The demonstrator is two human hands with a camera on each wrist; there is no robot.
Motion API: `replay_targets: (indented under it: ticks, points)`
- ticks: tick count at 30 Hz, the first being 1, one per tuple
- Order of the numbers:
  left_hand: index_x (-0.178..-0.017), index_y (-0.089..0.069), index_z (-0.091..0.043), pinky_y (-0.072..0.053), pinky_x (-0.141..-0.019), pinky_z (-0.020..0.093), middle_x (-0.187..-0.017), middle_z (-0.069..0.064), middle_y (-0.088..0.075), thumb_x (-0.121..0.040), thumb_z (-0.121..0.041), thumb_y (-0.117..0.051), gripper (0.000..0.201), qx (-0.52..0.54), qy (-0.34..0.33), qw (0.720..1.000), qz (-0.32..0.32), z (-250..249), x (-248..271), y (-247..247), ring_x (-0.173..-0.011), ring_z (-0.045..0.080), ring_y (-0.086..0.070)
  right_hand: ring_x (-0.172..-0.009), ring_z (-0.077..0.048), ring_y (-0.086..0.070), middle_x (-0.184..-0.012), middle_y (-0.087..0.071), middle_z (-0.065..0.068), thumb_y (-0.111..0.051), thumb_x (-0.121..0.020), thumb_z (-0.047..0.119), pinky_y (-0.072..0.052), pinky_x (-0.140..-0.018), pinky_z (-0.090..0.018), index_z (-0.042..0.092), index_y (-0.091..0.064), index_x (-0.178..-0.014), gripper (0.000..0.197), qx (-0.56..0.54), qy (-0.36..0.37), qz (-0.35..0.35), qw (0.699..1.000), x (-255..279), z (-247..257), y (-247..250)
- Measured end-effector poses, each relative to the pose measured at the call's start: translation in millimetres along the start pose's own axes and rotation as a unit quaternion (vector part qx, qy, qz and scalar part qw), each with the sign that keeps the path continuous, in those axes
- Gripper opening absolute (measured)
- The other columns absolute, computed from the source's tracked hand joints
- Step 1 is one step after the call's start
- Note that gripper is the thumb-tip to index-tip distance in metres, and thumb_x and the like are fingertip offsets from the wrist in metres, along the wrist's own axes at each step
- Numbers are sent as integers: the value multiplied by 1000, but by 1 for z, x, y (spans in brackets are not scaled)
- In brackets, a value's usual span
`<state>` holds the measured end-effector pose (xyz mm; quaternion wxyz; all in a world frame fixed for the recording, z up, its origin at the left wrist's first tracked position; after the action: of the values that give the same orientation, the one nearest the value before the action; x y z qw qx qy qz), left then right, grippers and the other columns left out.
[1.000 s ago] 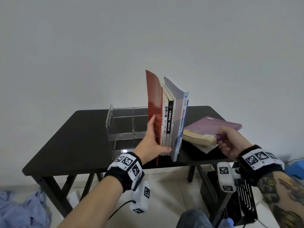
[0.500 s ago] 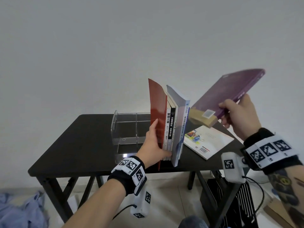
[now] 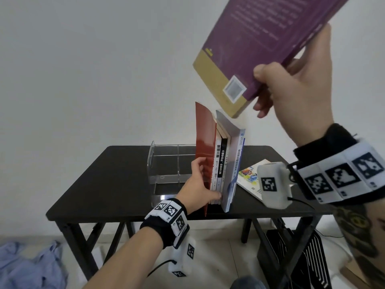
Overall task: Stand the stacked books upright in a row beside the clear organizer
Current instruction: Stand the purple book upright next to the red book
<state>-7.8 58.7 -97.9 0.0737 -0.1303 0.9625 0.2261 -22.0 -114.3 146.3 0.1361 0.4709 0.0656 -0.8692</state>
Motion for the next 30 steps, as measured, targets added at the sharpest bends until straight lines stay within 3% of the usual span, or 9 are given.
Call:
replay_targets:
  ticks: [6,11,14,16,18,20,23,26,30]
  points:
    - [-148,-7,-28,-45,-95,19,-124,-18,-42,-72,-12,-84,109,-2,6,1000,1,10,0,-1,-110,-3,-52,-39,-27,-56,-67,-64,-3,-57,-82,-1,-45,-36,-26,16,-37,-113,41,-13,-34,56,998,15,-7,-42]
    - [-153,-6,-36,-36,-111,34,-140,0,-29,-68,-30,-88,118,-50,15,999,-9,12,7,4,-127,14,-42,-45,-26,-61,-65,-68,-7,-61,-80,2,-50,-40,-29,18,-42,-111,40,32,-77,102,991,42,-36,-69]
    - [-149,-24,-36,-34,-110,32,-138,4,-35,-69,-31,-84,100,-84,4,996,-7,14,7,1,-129,18,-39,-57,-14,-64,-70,-67,1,-62,-79,9,-52,-53,-26,14,-43,-123,48,115,-82,146,979,61,-63,-83]
    - [-123,-51,-28,-47,-97,30,-120,4,-55,-71,-27,-78,59,-78,-6,997,5,16,8,-1,-115,14,-53,-67,-13,-60,-78,-61,9,-61,-81,15,-48,-59,-23,14,-37,-134,58,195,-74,170,963,72,-79,-90]
    - [-90,-55,-20,-47,-70,12,-81,-9,-61,-77,-6,-70,25,-66,-3,998,3,12,15,-1,-76,-3,-58,-68,-17,-58,-84,-61,5,-57,-86,19,-48,-62,-24,17,-28,-140,62,264,-75,198,941,84,-90,-96]
    - [-71,-47,-20,-38,-53,7,-55,-13,-52,-82,0,-63,28,-66,-3,998,-1,11,20,-3,-53,-3,-50,-64,-19,-58,-83,-63,0,-53,-89,20,-52,-61,-27,19,-22,-142,62,316,-83,214,921,95,-99,-99]
    - [-85,-52,-16,-43,-60,9,-68,-17,-53,-82,-21,-65,14,-46,-8,999,-7,17,25,-4,-62,-5,-53,-61,-20,-60,-79,-64,-3,-50,-90,21,-57,-63,-33,18,-18,-143,62,365,-98,215,900,109,-112,-101]
    - [-91,-50,-16,-45,-60,9,-77,-13,-54,-88,-9,-66,17,-13,20,999,-33,24,31,2,-68,1,-57,-63,-24,-64,-79,-65,-5,-49,-90,20,-58,-65,-37,17,-19,-142,61,389,-95,210,892,121,-120,-102]
    - [-135,-30,12,-45,-51,13,-70,18,-55,-98,-24,-54,57,137,20,990,-39,16,43,2,-66,28,-63,-67,-31,-67,-76,-67,-8,-50,-93,19,-56,-66,-39,12,-24,-137,51,422,-91,200,880,132,-129,-108]
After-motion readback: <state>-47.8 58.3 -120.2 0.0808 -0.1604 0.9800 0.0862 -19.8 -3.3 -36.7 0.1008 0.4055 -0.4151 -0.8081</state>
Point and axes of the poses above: each hand's wrist, its own x-axis away from the middle knuckle, its own y-axis out of the back of the hand, z = x × y, the point moved 5 cm from there along -x, towards the middle knuckle
